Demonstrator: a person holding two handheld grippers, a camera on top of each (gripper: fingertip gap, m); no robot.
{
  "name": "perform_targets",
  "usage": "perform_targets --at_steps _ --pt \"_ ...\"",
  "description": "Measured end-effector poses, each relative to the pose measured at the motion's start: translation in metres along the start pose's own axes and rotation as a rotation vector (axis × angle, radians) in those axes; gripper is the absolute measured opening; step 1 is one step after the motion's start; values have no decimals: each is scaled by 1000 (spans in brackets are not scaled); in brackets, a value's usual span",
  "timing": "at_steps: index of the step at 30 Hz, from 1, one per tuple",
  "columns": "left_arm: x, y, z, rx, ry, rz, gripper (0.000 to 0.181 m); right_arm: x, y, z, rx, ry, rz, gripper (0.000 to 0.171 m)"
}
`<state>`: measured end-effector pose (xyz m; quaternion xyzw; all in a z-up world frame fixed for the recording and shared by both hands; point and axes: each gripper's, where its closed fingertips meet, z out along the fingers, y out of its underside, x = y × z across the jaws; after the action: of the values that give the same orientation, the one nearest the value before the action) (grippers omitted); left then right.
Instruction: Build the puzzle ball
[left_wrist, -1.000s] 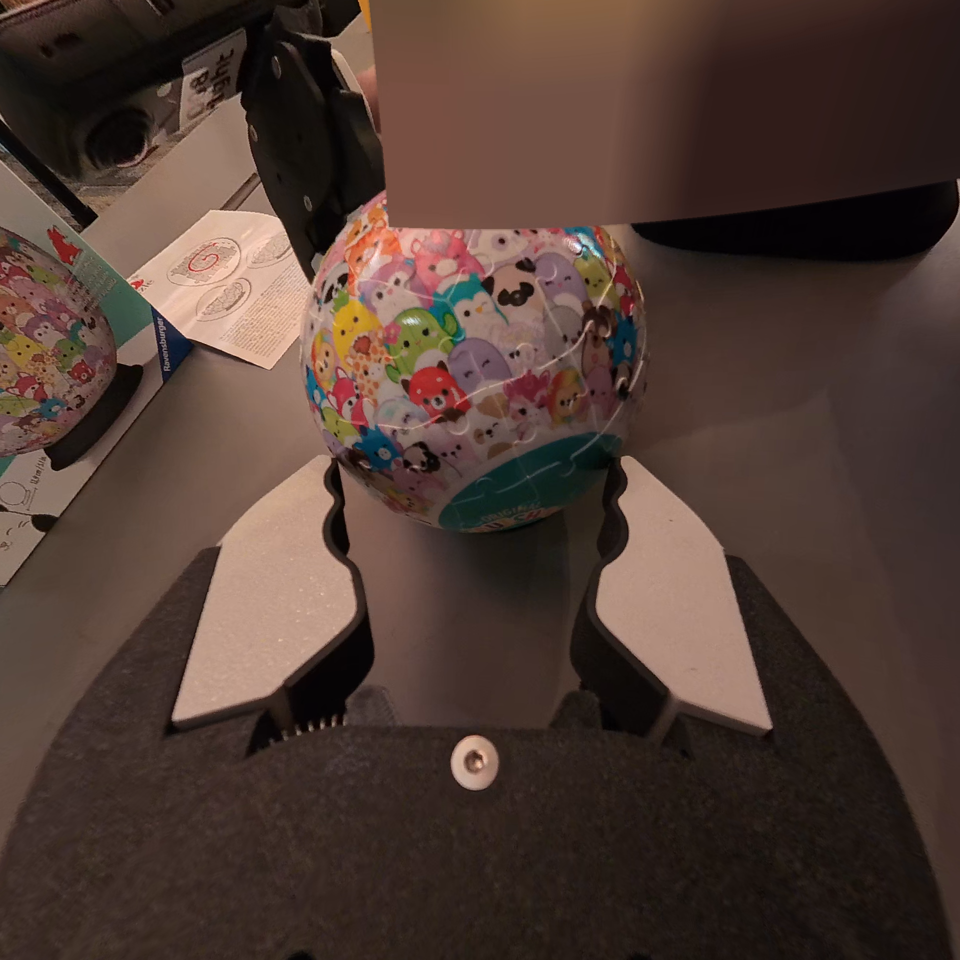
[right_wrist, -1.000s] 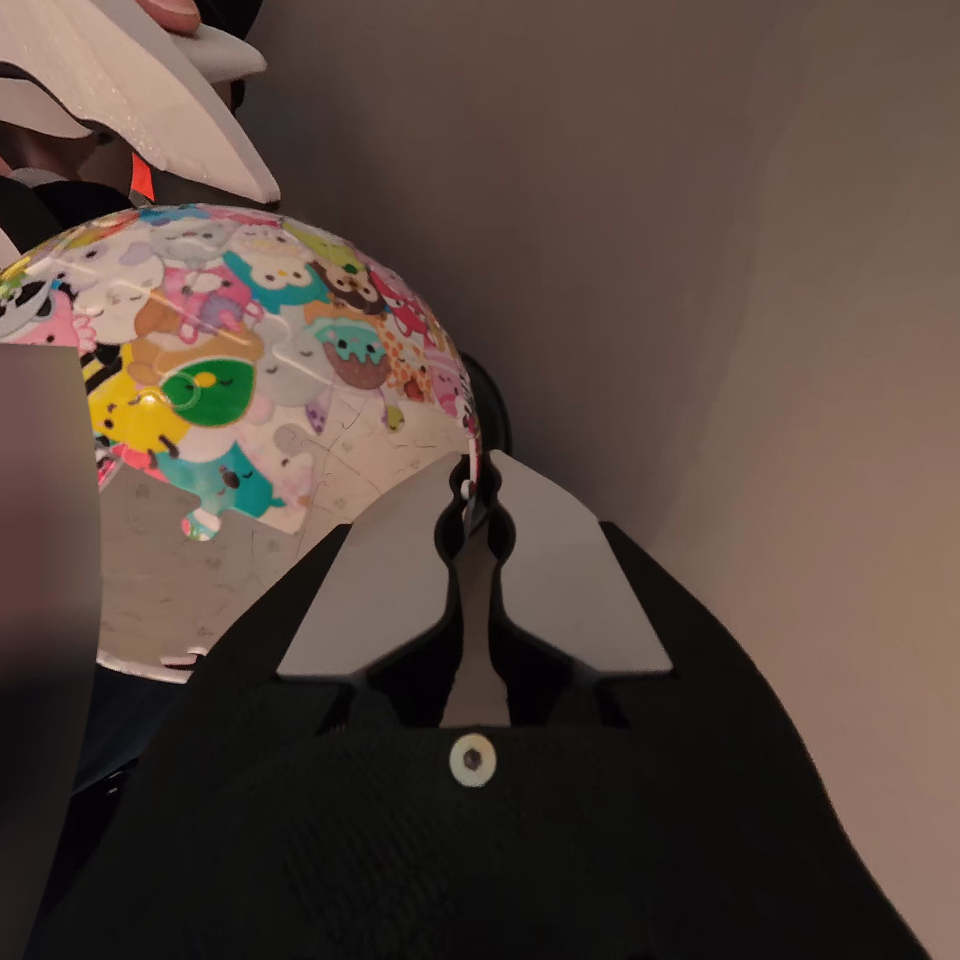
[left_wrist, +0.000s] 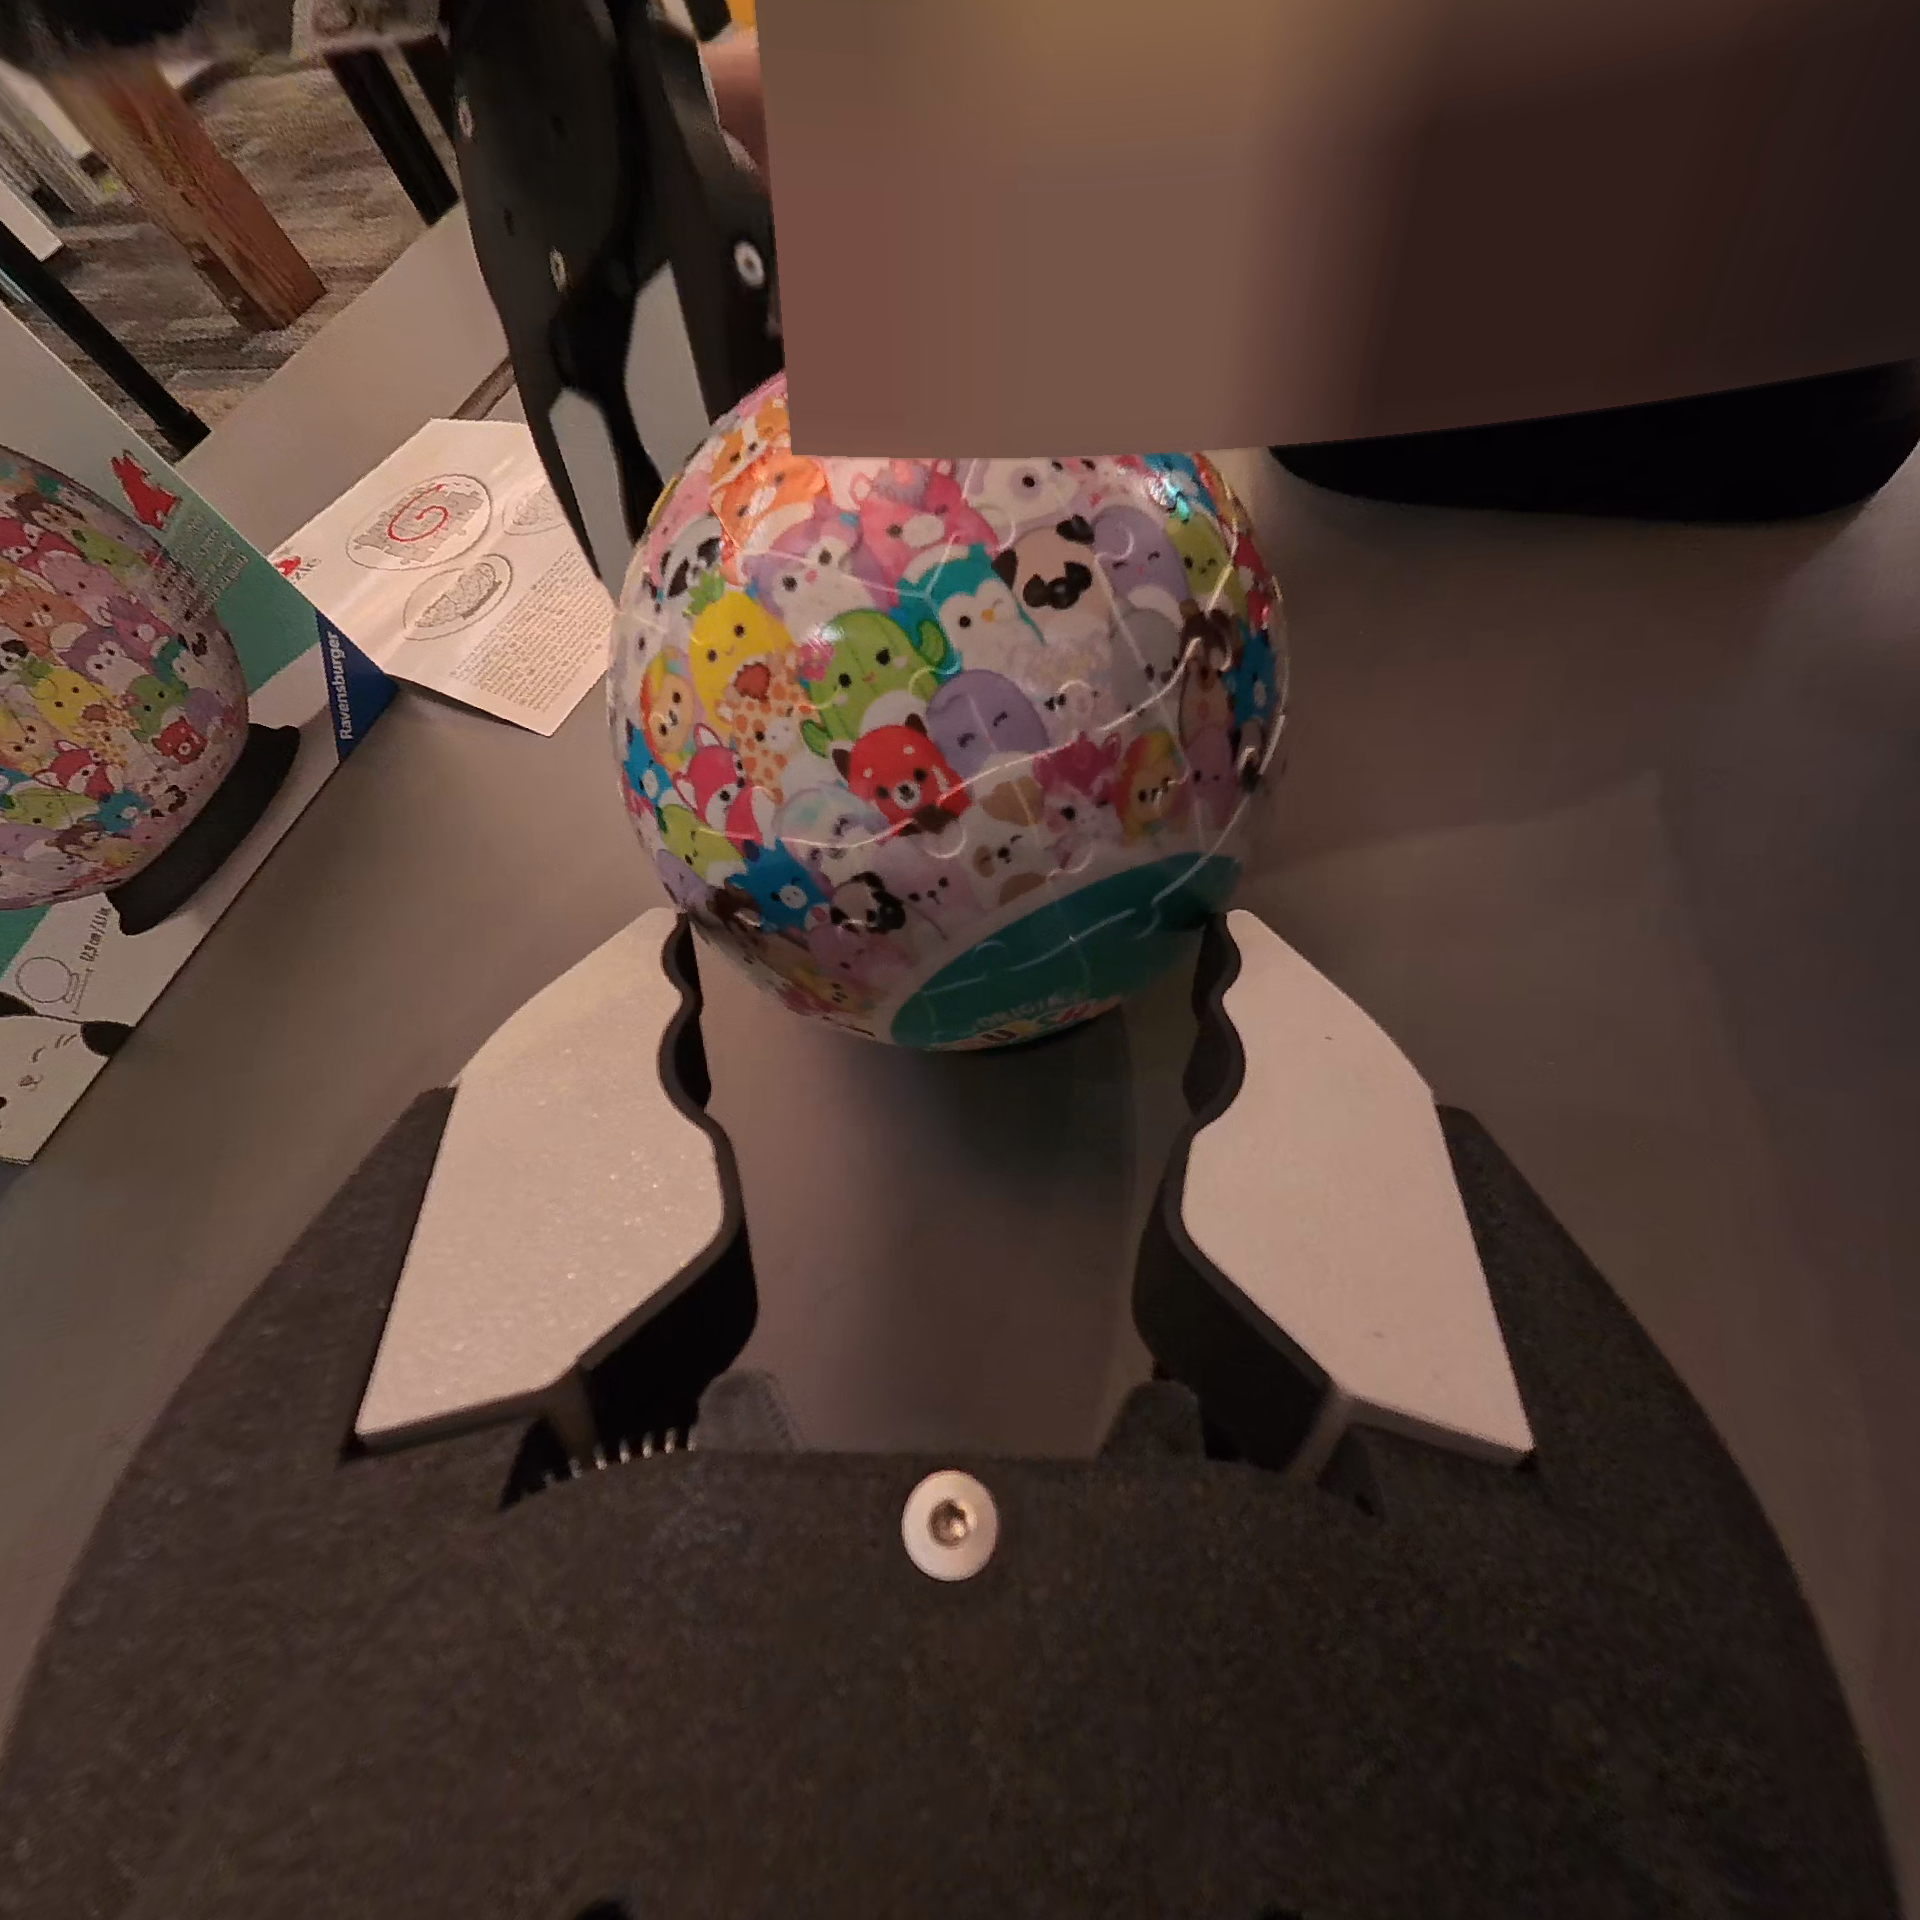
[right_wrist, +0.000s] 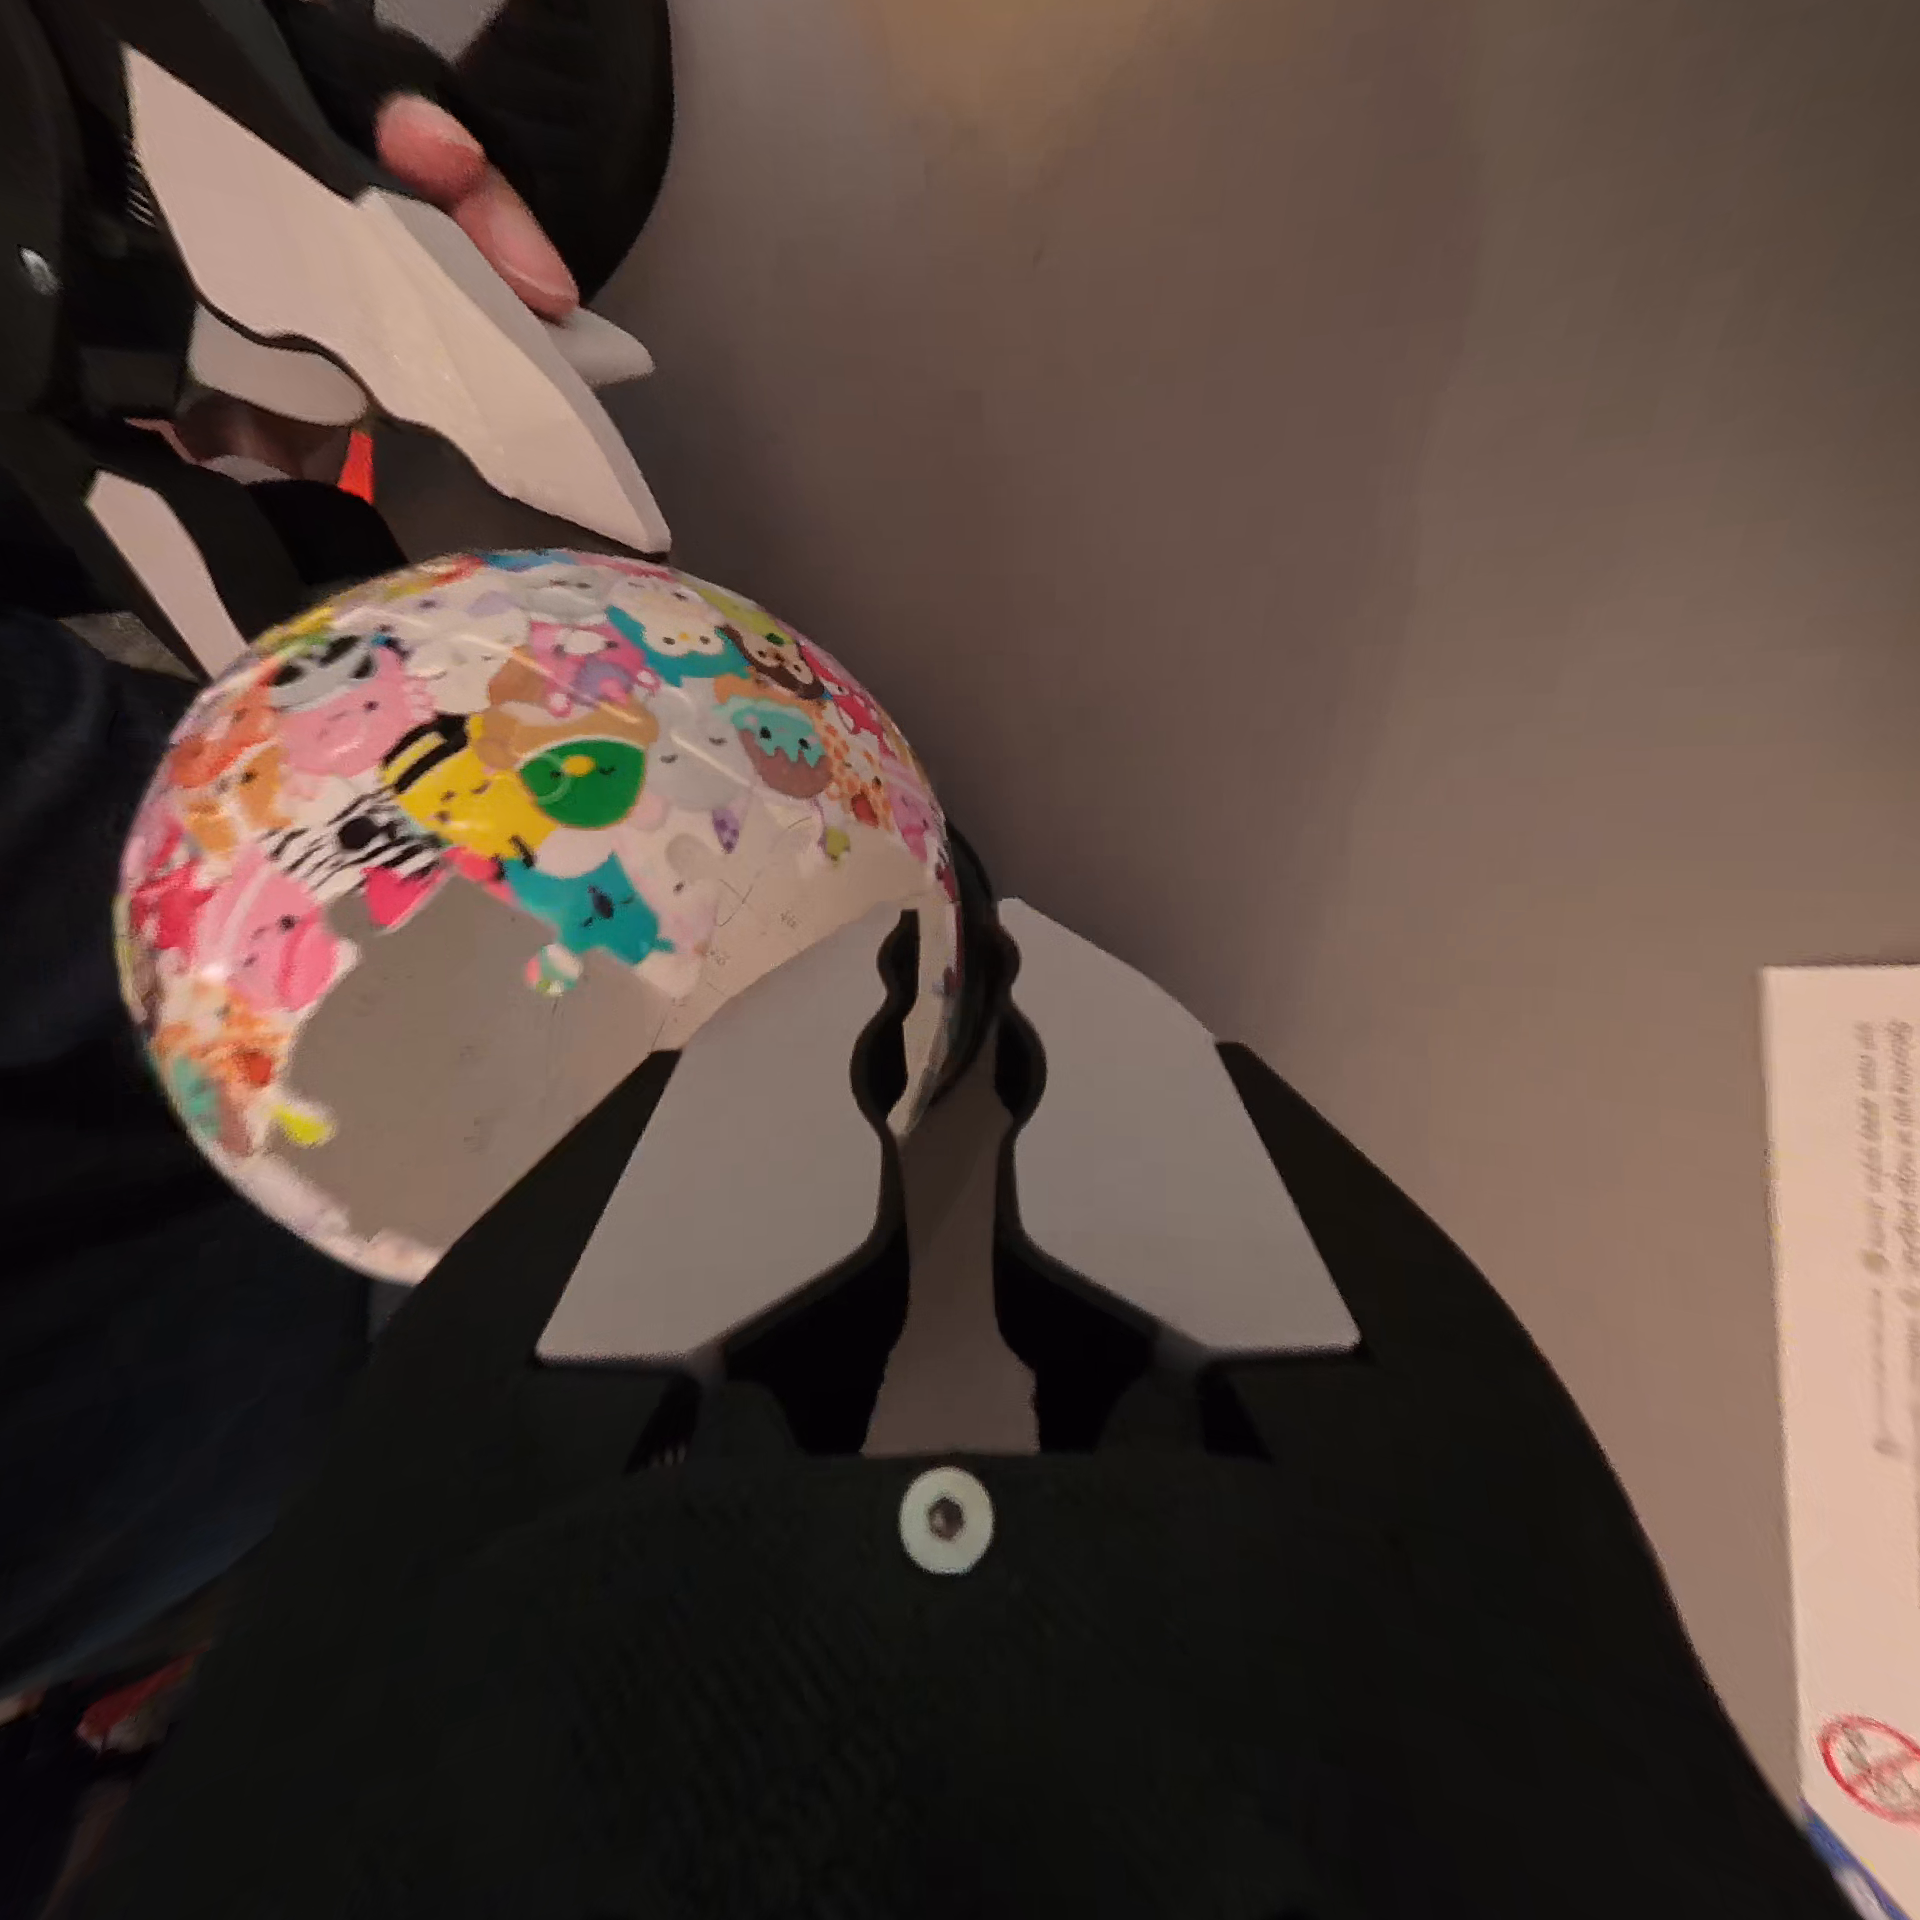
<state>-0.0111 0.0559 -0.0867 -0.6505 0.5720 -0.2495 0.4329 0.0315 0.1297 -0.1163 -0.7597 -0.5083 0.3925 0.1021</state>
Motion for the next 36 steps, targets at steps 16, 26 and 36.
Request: perform_targets --at_steps 16,26,36 --pt "0 0 1 1 0 -1 90 -2 20 -8 -90 1 94 12" --pt "-1 -2 1 9 2 -1 89 1 22 -6 -107 49 115 4" --pt "-2 -1 2 10 -2 -5 90 -3 29 -7 -137 39 153 23"
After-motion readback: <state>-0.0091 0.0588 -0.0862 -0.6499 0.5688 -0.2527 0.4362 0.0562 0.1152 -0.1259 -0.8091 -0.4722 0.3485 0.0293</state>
